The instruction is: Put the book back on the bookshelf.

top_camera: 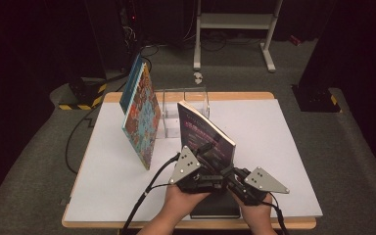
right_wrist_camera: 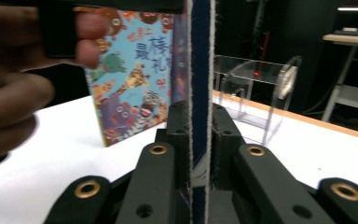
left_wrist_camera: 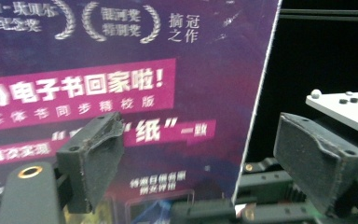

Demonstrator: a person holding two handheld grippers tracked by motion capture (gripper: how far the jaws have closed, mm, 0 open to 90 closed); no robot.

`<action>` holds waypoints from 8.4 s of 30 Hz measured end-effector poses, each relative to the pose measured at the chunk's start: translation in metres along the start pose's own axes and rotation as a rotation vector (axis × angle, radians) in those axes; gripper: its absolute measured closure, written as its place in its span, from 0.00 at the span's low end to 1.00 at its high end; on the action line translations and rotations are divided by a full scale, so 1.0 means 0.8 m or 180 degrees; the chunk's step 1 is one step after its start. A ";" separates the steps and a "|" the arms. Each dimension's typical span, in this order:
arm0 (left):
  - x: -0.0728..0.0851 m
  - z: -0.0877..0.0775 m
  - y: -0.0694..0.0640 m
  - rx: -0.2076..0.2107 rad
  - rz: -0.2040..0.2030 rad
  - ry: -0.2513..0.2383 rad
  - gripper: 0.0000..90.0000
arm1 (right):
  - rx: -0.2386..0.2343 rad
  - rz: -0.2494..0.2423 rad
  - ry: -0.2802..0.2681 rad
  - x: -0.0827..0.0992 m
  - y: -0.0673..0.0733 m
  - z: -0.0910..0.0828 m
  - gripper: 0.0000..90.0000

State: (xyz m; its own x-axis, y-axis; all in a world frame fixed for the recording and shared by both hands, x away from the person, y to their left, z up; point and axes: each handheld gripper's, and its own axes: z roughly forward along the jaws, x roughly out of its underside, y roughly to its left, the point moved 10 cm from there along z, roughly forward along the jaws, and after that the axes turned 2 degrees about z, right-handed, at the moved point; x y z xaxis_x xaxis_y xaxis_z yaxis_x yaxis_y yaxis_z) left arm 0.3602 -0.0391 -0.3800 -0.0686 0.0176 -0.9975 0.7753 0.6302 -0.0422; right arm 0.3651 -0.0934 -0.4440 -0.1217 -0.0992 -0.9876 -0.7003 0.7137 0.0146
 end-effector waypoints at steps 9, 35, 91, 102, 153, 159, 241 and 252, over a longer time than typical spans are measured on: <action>0.006 -0.019 0.014 -0.0286 0.0004 0.0012 0.16 | -0.0355 -0.0038 -0.0045 -0.001 0.044 0.013 0.70; 0.013 -0.043 0.024 -0.0557 0.0164 0.0121 0.16 | -0.0550 -0.0130 0.0100 0.004 0.075 0.036 0.61; 0.014 -0.122 0.148 -0.1381 0.0542 0.0010 0.93 | -0.0224 0.0297 0.0377 0.065 -0.032 -0.028 0.55; 0.051 -0.135 0.147 -0.1361 0.0404 0.0103 0.92 | -0.0192 0.0337 0.0395 0.068 -0.037 -0.029 0.55; -0.033 -0.015 0.270 -0.2415 0.0244 0.0216 0.93 | -0.0334 0.0444 0.0244 0.052 -0.038 -0.037 0.56; -0.026 0.010 0.292 -0.2486 0.0301 0.0287 0.93 | -0.0337 0.0454 0.0240 0.052 -0.038 -0.038 0.56; 0.082 -0.052 0.193 -0.1778 -0.0037 0.0567 0.51 | -0.0435 0.0302 0.0474 0.075 -0.021 -0.024 0.53; 0.137 -0.065 0.163 -0.1334 -0.0282 0.0814 0.46 | -0.0351 0.0250 0.0515 0.082 -0.027 -0.020 0.48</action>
State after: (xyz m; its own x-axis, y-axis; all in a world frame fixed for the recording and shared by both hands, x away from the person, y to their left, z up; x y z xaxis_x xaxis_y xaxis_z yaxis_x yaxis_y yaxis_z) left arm 0.4211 0.0852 -0.4916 -0.3152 0.1066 -0.9430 0.4441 0.8947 -0.0473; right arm 0.3612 -0.1266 -0.5067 -0.2841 -0.1628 -0.9449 -0.7558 0.6444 0.1163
